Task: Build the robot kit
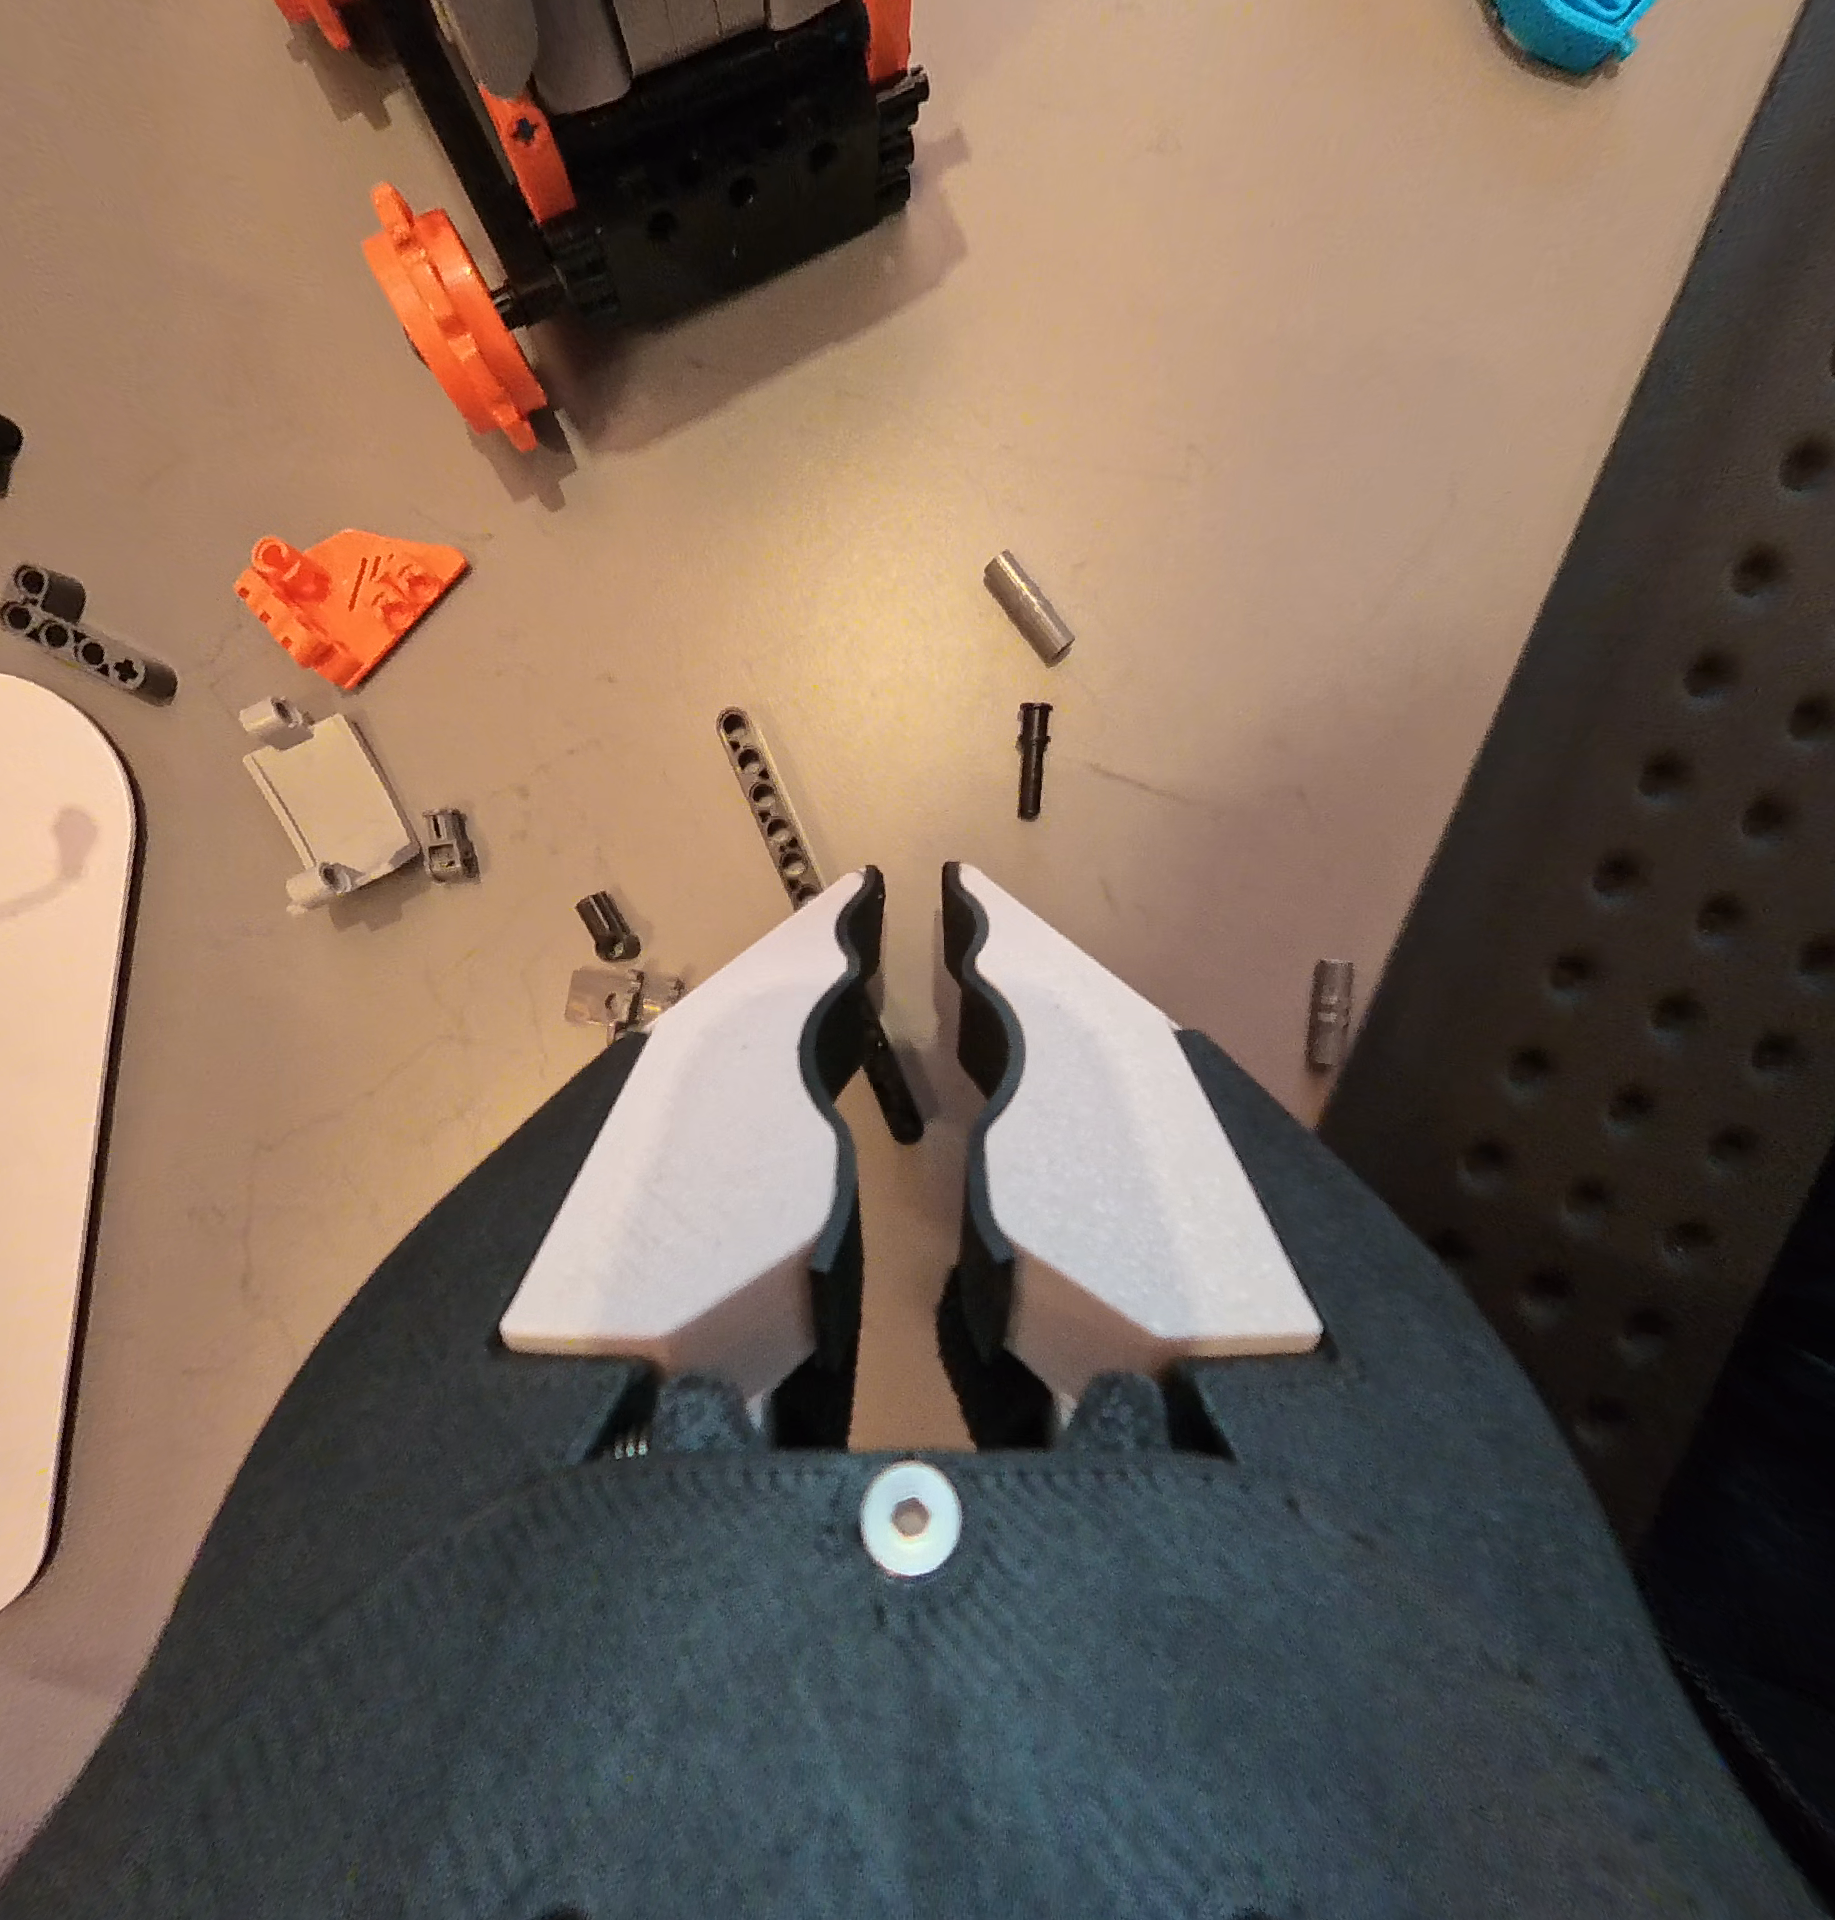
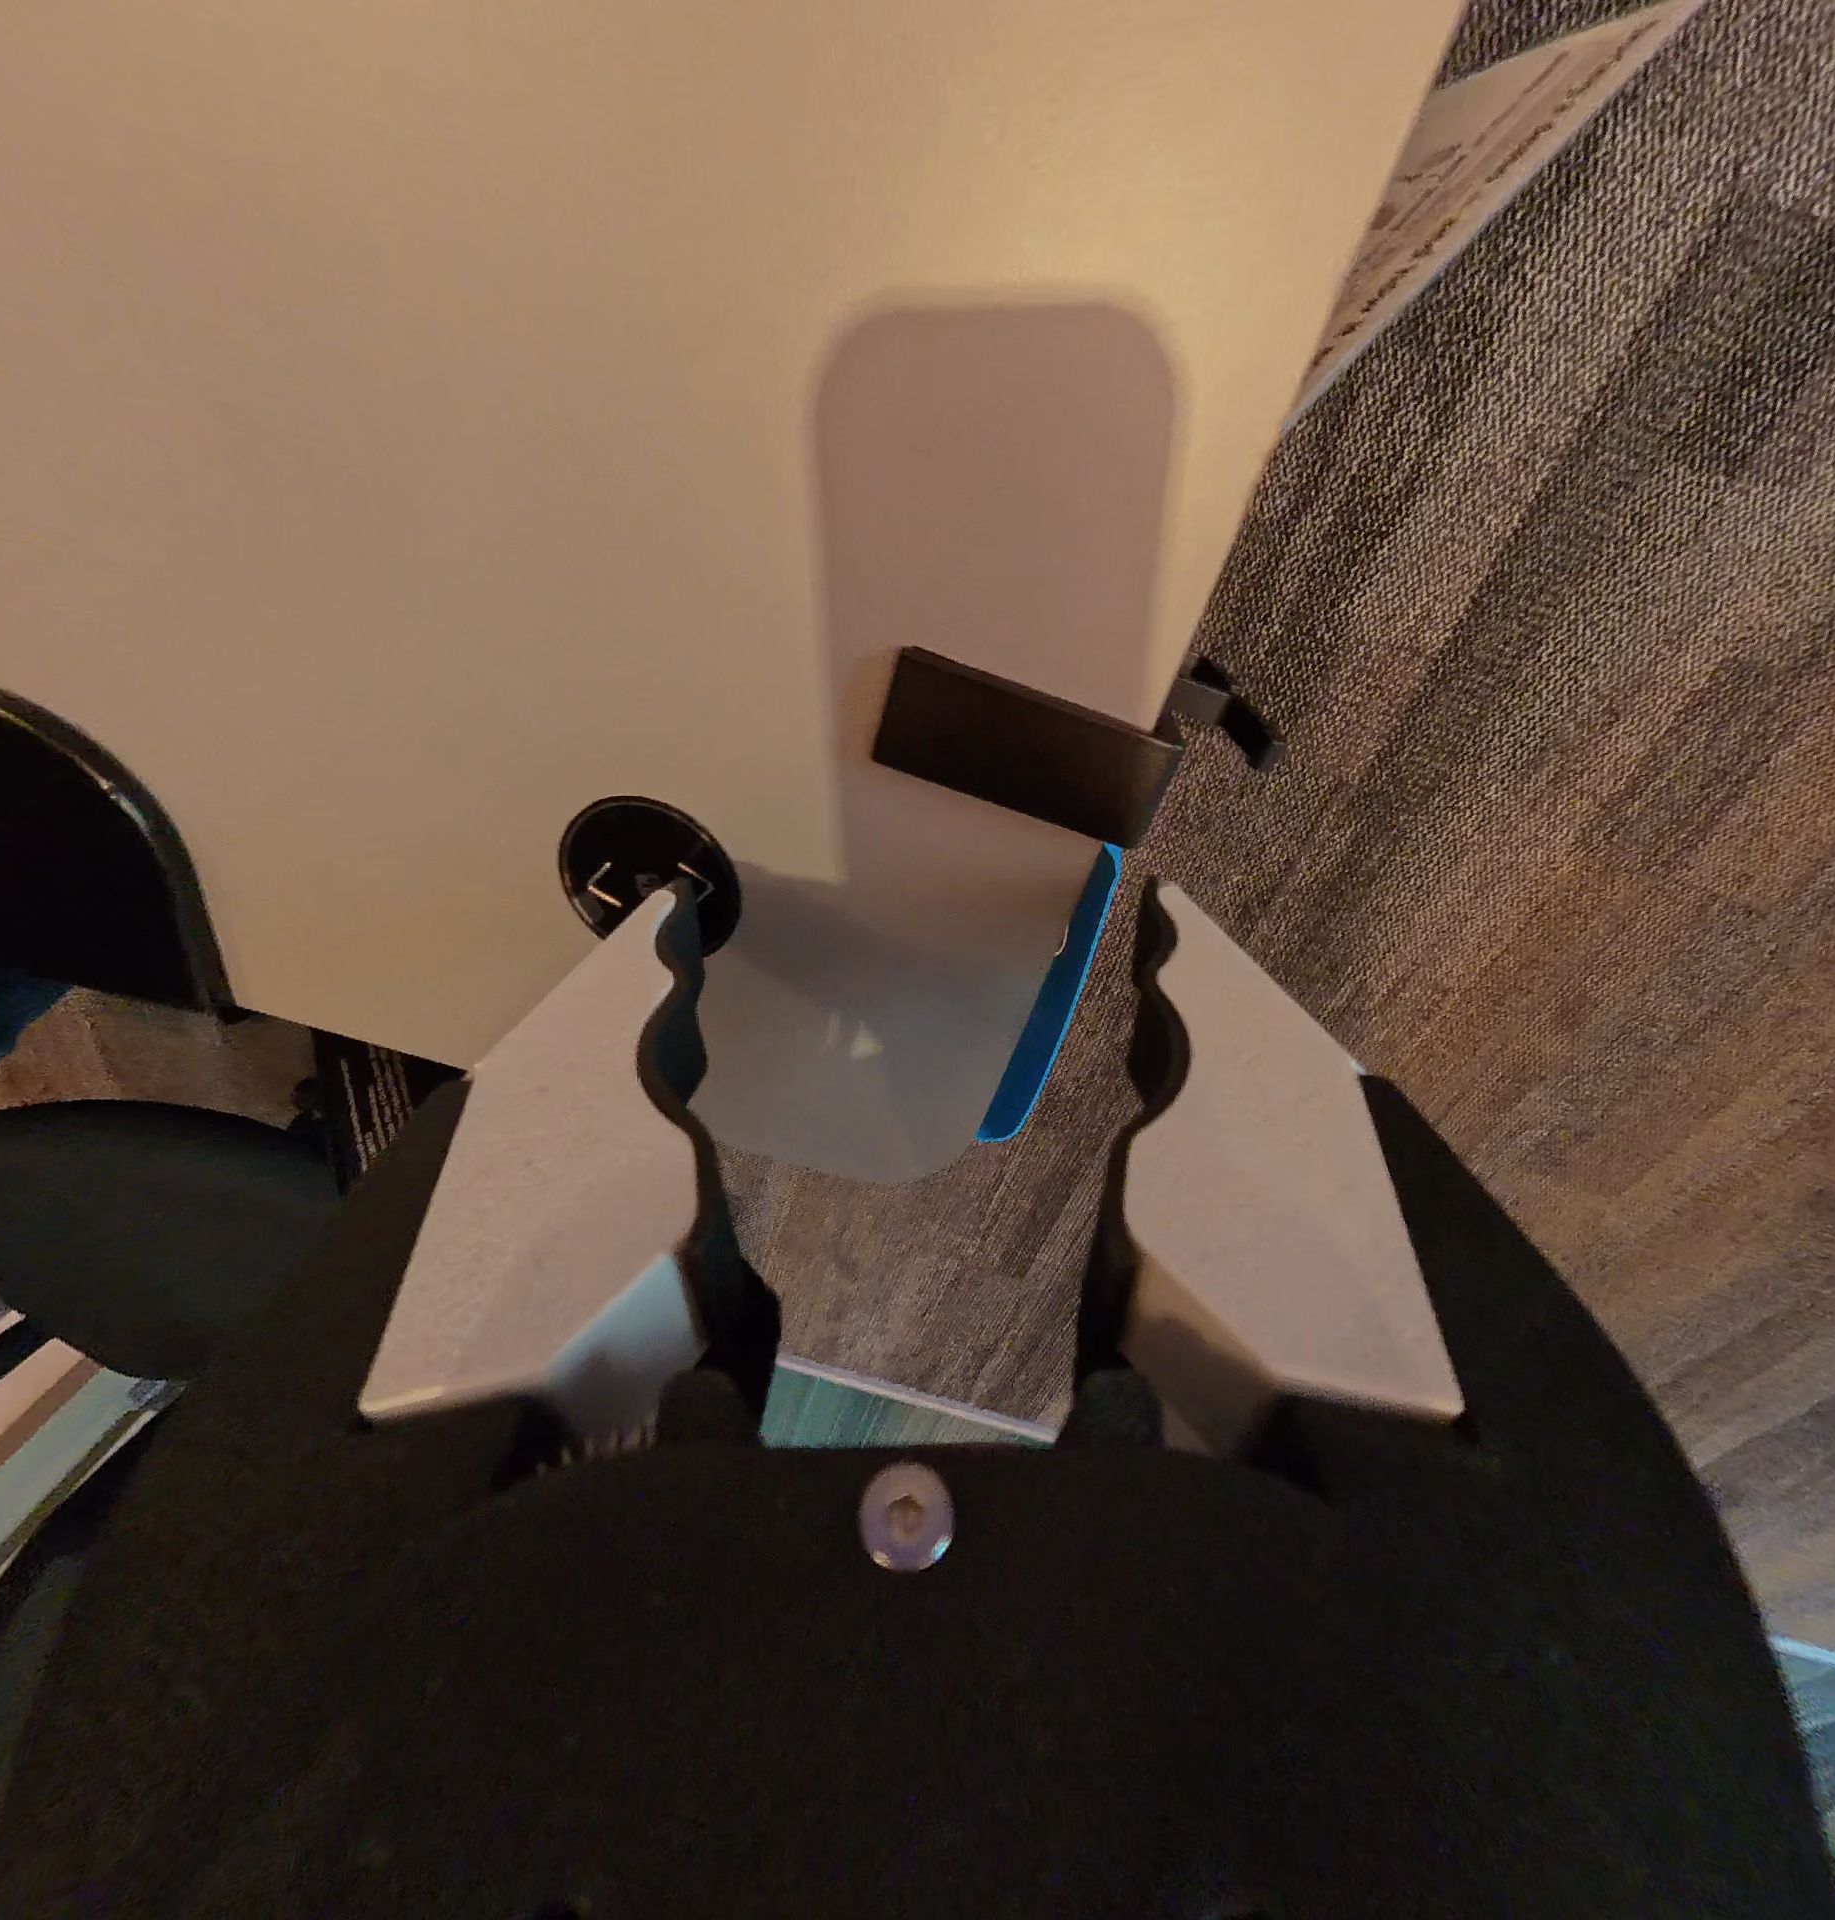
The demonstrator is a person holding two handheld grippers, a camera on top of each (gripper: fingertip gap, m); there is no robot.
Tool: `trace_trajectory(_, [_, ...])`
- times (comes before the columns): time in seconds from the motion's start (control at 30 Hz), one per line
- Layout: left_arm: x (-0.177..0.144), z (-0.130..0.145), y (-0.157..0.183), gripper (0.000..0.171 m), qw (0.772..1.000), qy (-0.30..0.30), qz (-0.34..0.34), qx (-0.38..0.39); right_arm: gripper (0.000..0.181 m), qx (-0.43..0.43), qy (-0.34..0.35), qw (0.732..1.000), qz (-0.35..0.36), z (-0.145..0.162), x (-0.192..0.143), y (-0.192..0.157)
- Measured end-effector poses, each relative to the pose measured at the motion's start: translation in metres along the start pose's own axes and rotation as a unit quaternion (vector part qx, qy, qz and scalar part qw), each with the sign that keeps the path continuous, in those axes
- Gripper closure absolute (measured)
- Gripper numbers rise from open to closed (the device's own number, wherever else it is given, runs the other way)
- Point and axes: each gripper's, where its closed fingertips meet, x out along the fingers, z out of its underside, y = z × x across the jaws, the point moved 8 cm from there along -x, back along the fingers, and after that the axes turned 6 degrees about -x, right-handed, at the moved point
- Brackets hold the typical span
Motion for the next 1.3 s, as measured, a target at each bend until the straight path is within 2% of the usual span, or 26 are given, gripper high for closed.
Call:
trace_trajectory(0.07, [-0.003,0.001,-0.001,0.161,1.0,0.0,-0.001,-0.001,0.103,-0.006,0.004,1.0,0.005,0.0,-0.001,-0.003])
trace_trajectory(0.33, [-0.006,0.007,-0.002,0.161,1.0,-0.004,0.0,-0.013,0.098,0.003,0.017,1.0,0.002,0.001,-0.001,-0.001])
trace_trajectory(0.43, [-0.004,0.007,0.0,0.161,1.0,-0.005,0.001,-0.01,0.088,-0.006,0.013,1.0,0.003,-0.002,-0.003,-0.009])
trace_trajectory(0.6, [-0.005,0.004,0.001,0.16,1.0,-0.006,0.0,-0.01,0.081,-0.012,0.005,1.0,0.028,0.0,0.001,-0.012])
trace_trajectory(0.7, [-0.005,0.004,-0.002,0.16,1.0,-0.005,0.0,-0.012,0.094,-0.018,0.0,1.0,0.026,-0.002,0.0,-0.017])
trace_trajectory(0.93, [-0.004,-0.003,0.0,0.16,1.0,0.0,-0.001,-0.01,0.095,-0.021,-0.012,0.999,0.039,-0.005,-0.003,-0.02])
trace_trajectory(1.3, [-0.02,0.012,0.004,0.159,0.999,0.014,-0.02,-0.033,0.095,-0.027,-0.021,0.998,0.045,-0.007,-0.011,-0.022])
